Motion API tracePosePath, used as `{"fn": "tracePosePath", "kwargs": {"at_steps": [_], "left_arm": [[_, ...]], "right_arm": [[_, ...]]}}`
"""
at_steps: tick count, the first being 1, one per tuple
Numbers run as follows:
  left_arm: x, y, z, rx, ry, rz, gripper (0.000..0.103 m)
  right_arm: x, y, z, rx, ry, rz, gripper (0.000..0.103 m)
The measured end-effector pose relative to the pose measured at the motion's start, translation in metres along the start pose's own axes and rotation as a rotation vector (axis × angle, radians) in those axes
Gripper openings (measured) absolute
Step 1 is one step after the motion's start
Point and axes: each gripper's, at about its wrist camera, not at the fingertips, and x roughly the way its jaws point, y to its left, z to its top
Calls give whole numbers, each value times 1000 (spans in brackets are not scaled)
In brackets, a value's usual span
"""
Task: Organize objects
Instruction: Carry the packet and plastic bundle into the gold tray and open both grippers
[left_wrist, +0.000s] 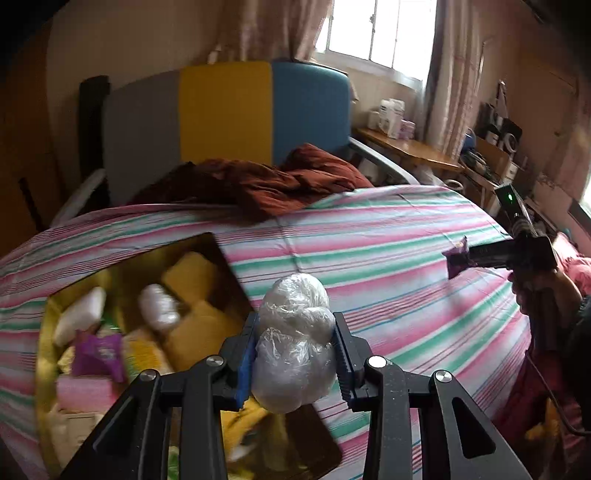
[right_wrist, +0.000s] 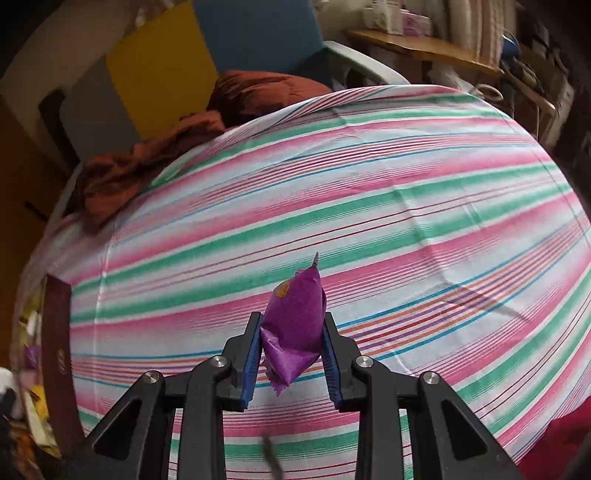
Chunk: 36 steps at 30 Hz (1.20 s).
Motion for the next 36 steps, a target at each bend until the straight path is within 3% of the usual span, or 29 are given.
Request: {"fn": "tracePosePath", "kwargs": {"at_steps": [10, 36], "left_arm": [[-27, 33, -8, -33, -48, 79, 37], [-52, 86, -32, -133, -67, 155, 37]], "right_arm": [[-7, 52, -14, -124, 14, 19, 29], [-50, 250, -89, -429, -7, 398, 29]]}}
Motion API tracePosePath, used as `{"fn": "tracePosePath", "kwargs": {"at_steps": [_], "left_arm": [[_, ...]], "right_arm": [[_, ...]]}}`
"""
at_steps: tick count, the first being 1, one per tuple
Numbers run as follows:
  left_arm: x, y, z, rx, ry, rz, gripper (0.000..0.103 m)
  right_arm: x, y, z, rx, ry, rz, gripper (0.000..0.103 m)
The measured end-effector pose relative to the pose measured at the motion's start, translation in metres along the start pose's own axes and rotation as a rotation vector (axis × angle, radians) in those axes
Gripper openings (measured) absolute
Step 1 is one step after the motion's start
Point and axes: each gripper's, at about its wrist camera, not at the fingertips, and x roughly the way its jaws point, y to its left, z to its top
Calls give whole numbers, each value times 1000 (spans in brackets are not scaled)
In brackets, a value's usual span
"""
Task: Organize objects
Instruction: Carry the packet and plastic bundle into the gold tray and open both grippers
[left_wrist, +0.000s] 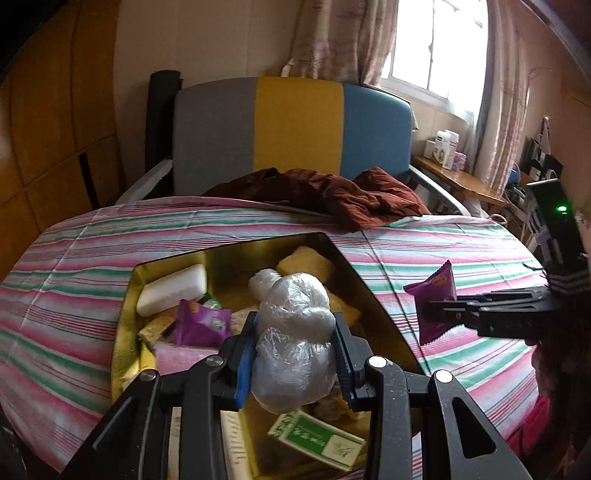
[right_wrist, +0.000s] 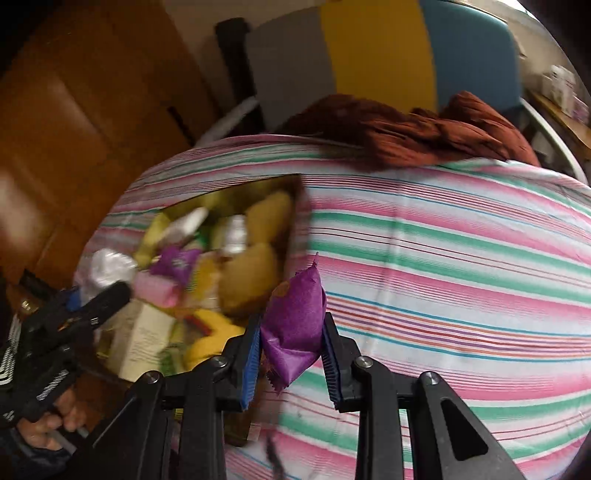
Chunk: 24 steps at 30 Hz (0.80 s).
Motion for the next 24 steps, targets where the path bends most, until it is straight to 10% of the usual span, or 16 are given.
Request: {"fn": "tracePosePath", "kwargs": {"at_steps": [24], "left_arm": [[32, 86, 12, -185, 63, 46, 38]], "right_arm": [[86, 73, 20, -83, 107, 62, 31]]}}
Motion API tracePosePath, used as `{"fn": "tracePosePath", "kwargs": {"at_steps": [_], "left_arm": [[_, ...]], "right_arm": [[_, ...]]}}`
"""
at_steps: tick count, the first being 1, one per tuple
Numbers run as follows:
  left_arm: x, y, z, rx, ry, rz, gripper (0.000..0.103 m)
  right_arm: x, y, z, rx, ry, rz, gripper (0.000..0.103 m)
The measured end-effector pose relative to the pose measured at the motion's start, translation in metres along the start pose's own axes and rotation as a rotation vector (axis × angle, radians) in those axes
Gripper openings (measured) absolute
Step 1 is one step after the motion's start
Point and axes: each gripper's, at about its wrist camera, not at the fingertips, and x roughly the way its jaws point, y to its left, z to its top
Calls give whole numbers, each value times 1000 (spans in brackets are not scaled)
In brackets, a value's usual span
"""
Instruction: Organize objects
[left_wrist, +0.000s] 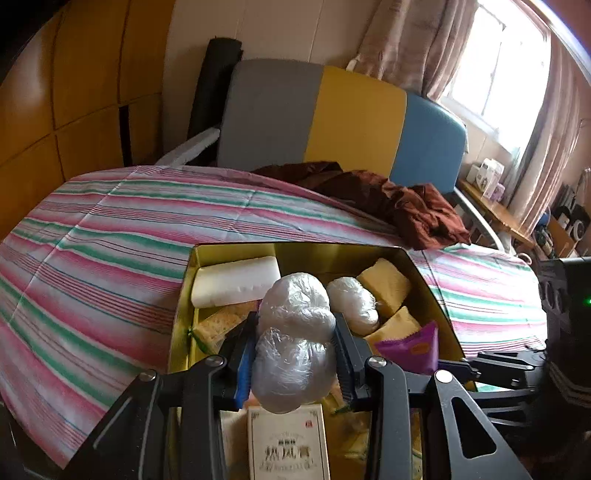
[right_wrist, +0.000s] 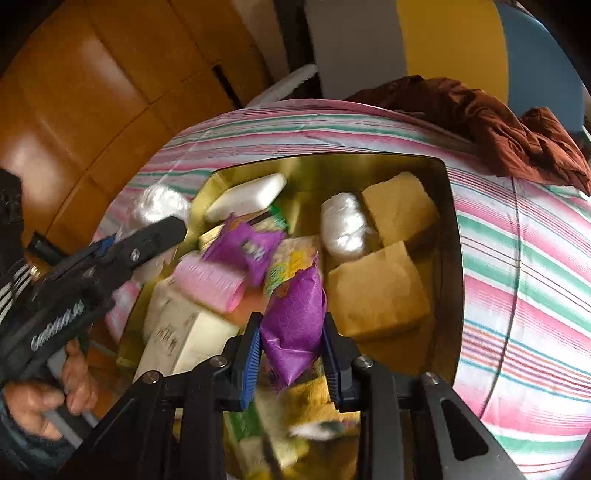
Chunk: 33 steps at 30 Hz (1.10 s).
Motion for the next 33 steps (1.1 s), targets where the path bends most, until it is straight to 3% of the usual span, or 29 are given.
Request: {"fn": "tracePosePath", "kwargs": {"at_steps": [3, 5, 10, 17, 22, 26, 31, 33], "left_arm": [[15, -6, 1, 18, 24, 10, 40], [21, -9, -1, 32, 35, 10, 49], [27, -10, -10, 23, 53, 1, 58], [10, -13, -14, 35, 3, 30, 67], [-14, -18, -15, 49, -66, 71, 81], [-30, -17, -18, 42, -98, 99, 90], [-48, -16, -24, 33, -126, 134, 98], [-56, -16, -27, 30, -136, 143, 103]], "right_arm": [[2, -4, 1, 21, -3, -8, 34], [1, -6, -1, 23, -8, -12, 35], [-8, -9, -8, 34, -24, -25, 39], [-27, -3, -12, 40, -100, -49, 47], [-35, 7, -15, 30, -145, -126, 49], [-46, 15, -24, 20, -194, -189, 62], [-56, 25, -37, -6, -236, -268, 63], [-59, 28, -43, -8, -251, -300, 71]]}}
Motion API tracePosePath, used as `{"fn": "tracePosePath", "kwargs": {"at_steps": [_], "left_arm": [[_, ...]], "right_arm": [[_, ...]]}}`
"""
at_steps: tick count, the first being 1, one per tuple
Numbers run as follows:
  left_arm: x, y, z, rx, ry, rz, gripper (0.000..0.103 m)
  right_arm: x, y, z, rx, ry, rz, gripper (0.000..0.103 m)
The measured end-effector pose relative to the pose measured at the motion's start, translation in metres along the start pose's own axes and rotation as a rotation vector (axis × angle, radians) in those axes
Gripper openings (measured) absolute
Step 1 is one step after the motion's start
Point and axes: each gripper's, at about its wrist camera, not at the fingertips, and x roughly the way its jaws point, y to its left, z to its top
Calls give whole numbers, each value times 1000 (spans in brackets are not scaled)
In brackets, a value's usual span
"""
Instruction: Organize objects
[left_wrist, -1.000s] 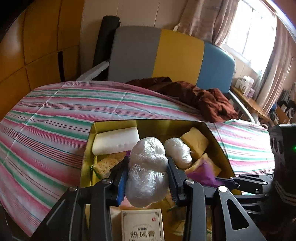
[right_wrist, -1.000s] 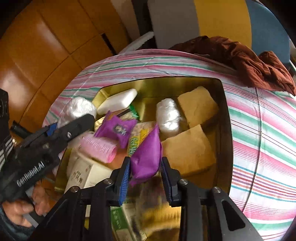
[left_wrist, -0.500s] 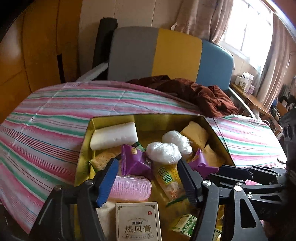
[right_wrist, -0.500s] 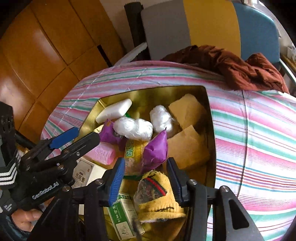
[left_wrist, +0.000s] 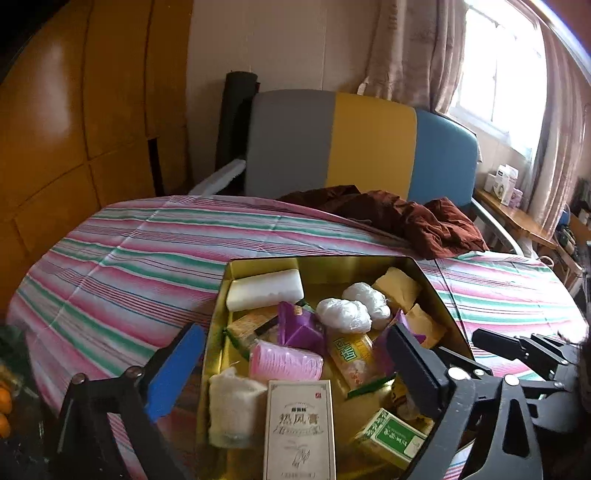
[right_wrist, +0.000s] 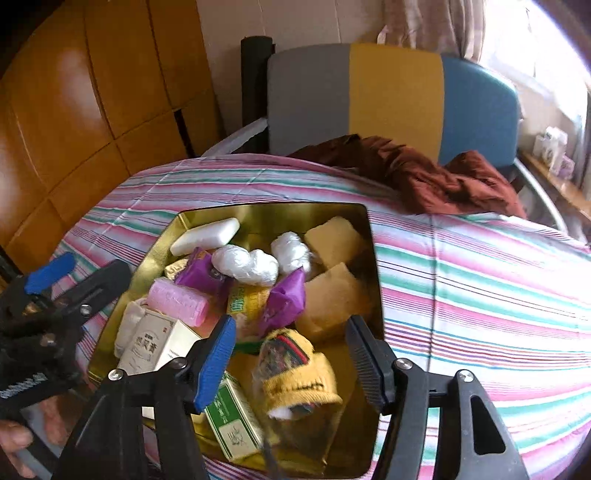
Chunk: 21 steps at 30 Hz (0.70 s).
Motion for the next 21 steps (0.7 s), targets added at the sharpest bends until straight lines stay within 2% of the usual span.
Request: {"fn": "tracePosePath", "kwargs": {"at_steps": [4, 8, 14, 21], "left_arm": [[-14, 2, -6, -8, -5, 10, 103], [-24, 3, -12, -11, -13, 33, 103], [-32, 5, -18, -38, -16, 84, 103], [-39, 11, -20, -75, -34, 92, 103]], "right_arm": [[-7, 1, -11, -2, -19, -78, 74], [-8, -1, -19, 5, -23, -110, 74], [-13, 4, -23, 3, -44, -123, 74], [-16, 9, -25, -5, -47, -121, 74]]}}
